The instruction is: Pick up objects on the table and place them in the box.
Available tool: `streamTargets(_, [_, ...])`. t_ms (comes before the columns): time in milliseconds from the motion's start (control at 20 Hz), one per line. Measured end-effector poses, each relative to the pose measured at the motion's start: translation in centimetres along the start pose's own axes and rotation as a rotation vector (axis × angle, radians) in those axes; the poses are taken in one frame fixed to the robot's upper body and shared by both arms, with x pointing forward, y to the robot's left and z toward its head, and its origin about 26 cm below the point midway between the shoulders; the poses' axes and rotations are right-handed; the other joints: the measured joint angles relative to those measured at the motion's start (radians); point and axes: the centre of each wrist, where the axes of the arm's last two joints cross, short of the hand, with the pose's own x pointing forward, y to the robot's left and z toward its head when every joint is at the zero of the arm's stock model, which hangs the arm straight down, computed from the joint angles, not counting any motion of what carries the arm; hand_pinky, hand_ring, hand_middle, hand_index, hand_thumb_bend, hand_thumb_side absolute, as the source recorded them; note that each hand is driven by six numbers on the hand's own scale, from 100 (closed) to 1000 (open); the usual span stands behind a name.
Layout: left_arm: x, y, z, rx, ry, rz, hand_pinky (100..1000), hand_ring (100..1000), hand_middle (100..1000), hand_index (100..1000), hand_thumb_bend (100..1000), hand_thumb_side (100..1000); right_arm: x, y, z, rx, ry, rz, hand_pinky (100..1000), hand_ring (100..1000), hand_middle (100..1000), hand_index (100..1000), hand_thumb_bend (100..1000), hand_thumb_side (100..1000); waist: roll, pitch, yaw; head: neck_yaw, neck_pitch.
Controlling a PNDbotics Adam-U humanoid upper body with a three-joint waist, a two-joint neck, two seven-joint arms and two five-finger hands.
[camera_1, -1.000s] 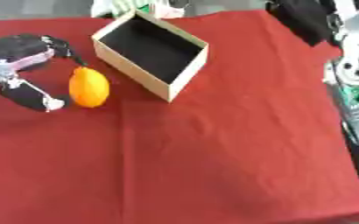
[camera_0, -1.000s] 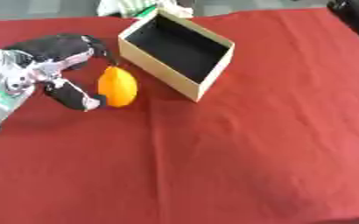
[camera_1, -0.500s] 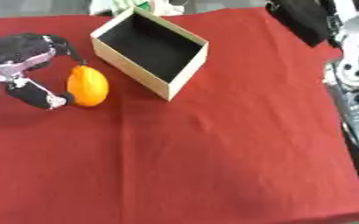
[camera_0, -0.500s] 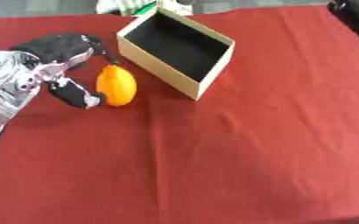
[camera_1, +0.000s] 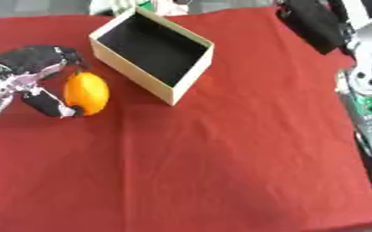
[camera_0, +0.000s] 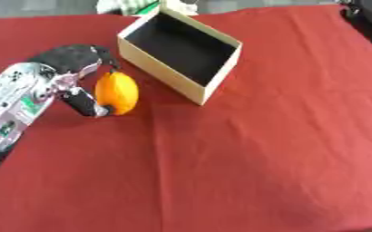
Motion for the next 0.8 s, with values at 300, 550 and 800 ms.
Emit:
streamTargets(300, [-0.17, -0.76, -0.97, 0.046, 0.026, -0.017, 522, 753, 699, 782, 292, 242, 0.02, 0.00, -0.01, 0.002, 0.001, -0.008, 934, 823, 686, 887, 100, 836, 0.000, 0.003, 0.000, 0.001, -0.005])
streamTargets(550, [0.00, -0.75, -1.00, 0.111, 0.021, -0.009, 353, 628, 597, 704, 100, 172, 0.01, 0.08, 0.02, 0.002, 0.004, -0.017, 934, 823, 686, 887, 100, 836, 0.000, 0.003, 0.001, 0.001, -0.005])
streamTargets(800, [0.65, -0.03, -0.36, 0.152, -0.018, 0.013, 326, 606, 601, 707, 100, 169, 0.03, 0.16, 0.03, 0.000, 0.007, -0.021, 935, 823, 685, 887, 100, 836, 0.000, 0.003, 0.002, 0.001, -0.005])
